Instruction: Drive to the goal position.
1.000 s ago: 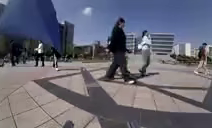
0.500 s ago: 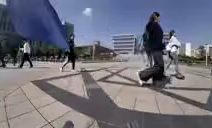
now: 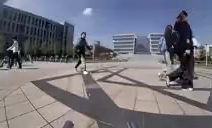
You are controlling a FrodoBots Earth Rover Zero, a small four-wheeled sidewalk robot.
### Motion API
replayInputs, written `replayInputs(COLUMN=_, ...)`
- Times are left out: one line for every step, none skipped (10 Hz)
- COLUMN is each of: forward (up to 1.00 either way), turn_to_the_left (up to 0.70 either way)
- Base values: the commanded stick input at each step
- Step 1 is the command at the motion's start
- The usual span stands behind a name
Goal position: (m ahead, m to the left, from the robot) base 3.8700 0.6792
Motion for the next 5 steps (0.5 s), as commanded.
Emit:
replayInputs(forward=0.00, turn_to_the_left=0.00)
replayInputs(forward=0.00, turn_to_the_left=0.00)
replayInputs(forward=0.62, turn_to_the_left=0.00)
replayInputs(forward=0.64, turn_to_the_left=0.00)
replayInputs(forward=0.00, turn_to_the_left=0.00)
